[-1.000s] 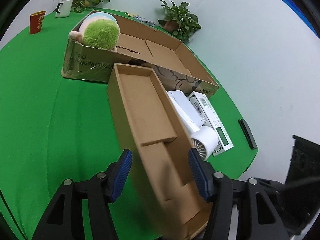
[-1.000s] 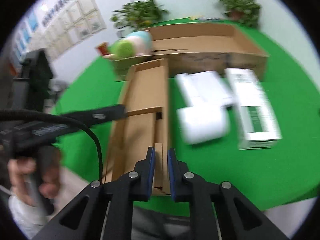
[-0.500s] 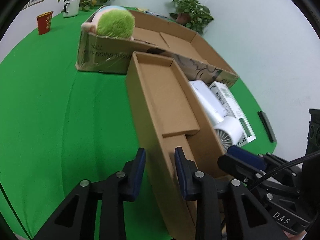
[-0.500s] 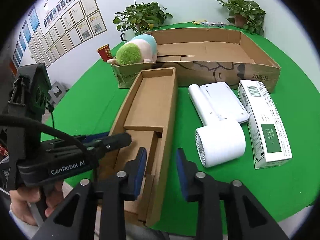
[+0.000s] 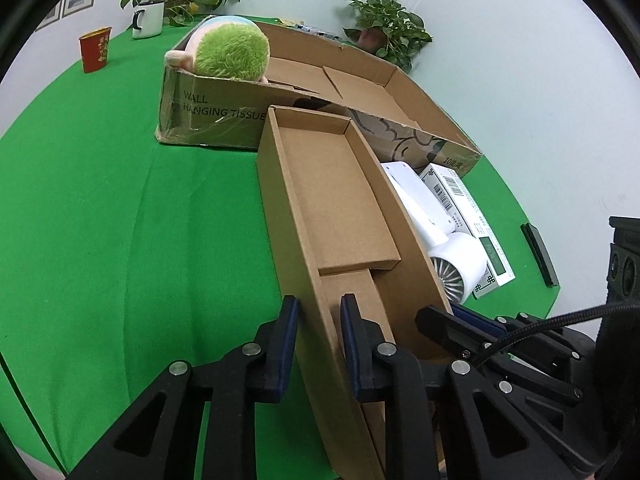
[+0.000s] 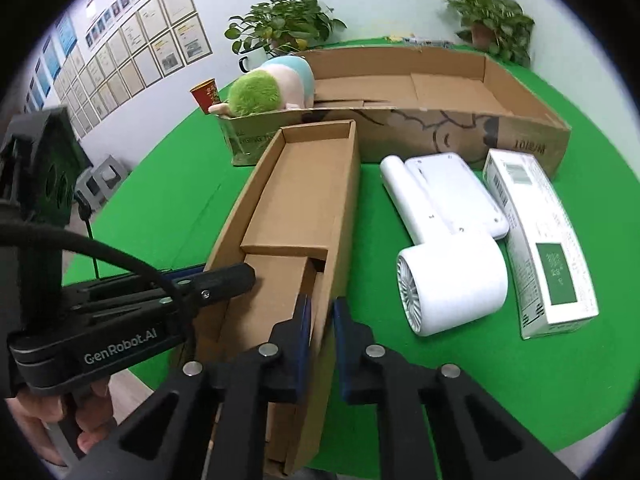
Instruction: Organize objects
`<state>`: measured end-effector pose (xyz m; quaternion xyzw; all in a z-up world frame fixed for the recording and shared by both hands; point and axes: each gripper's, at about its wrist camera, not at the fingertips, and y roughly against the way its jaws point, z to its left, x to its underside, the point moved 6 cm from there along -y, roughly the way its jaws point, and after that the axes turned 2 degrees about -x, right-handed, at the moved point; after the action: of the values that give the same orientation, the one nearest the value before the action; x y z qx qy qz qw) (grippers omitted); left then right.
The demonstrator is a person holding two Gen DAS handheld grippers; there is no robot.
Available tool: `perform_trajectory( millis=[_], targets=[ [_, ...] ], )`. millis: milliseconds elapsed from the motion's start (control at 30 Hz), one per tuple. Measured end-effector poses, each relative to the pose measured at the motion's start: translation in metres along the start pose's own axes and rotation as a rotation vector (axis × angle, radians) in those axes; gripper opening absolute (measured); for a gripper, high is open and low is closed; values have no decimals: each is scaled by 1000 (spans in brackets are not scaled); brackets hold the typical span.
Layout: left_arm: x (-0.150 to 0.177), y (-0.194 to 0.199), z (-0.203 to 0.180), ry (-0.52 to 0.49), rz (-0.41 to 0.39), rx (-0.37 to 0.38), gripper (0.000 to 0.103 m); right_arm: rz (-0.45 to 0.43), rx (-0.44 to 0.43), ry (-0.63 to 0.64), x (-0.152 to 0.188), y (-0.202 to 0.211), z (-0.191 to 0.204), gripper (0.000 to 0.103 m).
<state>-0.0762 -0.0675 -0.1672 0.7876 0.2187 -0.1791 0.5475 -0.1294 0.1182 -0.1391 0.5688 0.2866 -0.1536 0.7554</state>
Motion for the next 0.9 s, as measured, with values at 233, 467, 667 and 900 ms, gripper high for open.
perform_trajectory(
  millis=[233,467,667,900],
  targets=[
    [2,1,-4,-13,3,-20,18,-4,23,10,1,2,1,10],
    [0,8,-8,-29,-15,-34,16,7,25,0,2,4,-4,10],
    [-18,36,-16,-49,-84,-45,15,-68,15,-3,-12,25,0,10],
    [-59,66,-37,-88,-173,-59,15,-170,14,10,-47,49,1,10]
  ],
)
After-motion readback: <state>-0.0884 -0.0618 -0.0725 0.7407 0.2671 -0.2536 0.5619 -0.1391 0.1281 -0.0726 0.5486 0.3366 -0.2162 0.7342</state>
